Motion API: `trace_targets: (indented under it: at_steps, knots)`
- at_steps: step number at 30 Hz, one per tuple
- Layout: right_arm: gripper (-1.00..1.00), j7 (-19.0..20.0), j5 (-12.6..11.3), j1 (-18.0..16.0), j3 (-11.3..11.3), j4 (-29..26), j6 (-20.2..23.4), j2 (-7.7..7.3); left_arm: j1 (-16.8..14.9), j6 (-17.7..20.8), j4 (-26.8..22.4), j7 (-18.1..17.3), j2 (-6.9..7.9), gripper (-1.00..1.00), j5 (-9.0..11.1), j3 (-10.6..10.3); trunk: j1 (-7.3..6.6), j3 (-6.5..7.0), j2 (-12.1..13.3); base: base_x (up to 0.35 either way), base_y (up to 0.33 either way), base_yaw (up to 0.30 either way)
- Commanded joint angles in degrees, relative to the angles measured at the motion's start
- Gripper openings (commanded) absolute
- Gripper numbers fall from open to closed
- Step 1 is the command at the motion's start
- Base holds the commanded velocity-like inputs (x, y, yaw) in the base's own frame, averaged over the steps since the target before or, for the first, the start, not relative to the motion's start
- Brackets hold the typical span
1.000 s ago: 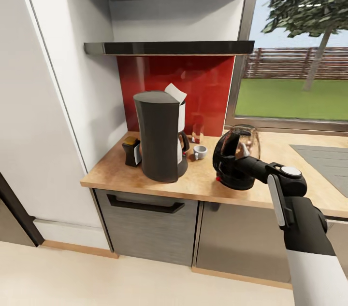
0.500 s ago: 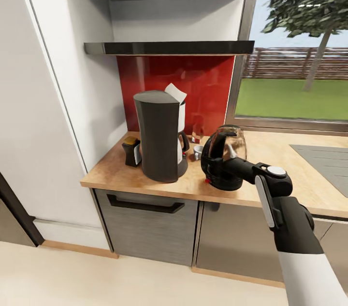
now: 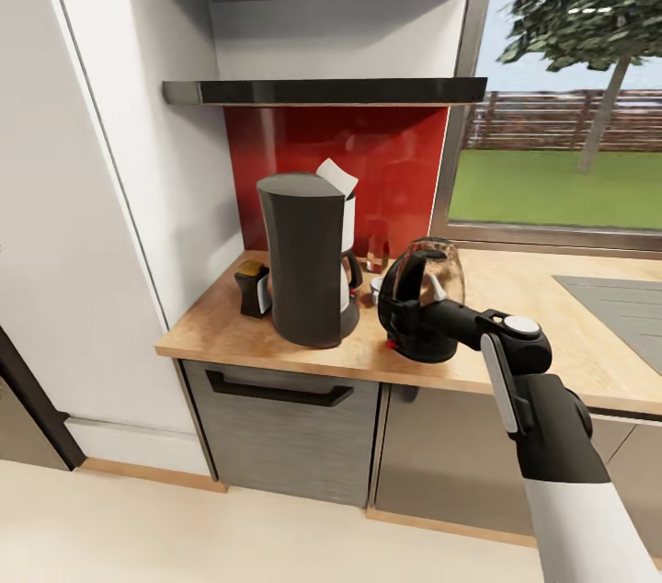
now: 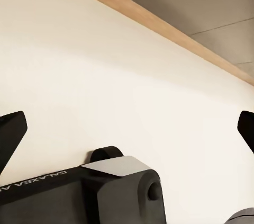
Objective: Set up a coffee station on the kitchen countertop: keep the coffee maker on the countertop, move the bottle of coffee from the kitchen shelf to the counter next to the coffee maker, place a paper coffee filter on top of the coffee maker, put the saucer next to the coffee maker with the coffee cup on the saucer, and place the electric kettle next to the coffee maker.
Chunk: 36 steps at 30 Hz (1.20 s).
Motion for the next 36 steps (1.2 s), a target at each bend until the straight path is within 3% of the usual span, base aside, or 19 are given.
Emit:
trace_targets:
  at_steps: [1, 36]
  knots:
    - [-1.00, 0.3, 0.1, -0.1, 0.0, -0.1, 0.2, 0.00, -0.1, -0.4, 0.1, -0.1, 0.00, 1.00, 0.3, -0.5, 0.00, -0.06, 0.0, 0.000, 0.004, 0.000]
    - [-1.00, 0.3, 0.1, -0.2, 0.0, -0.1, 0.3, 0.01, -0.1, -0.4, 0.0, -0.2, 0.08, 1.00, 0.3, -0.5, 0.00, -0.06, 0.0, 0.006, 0.028, 0.000]
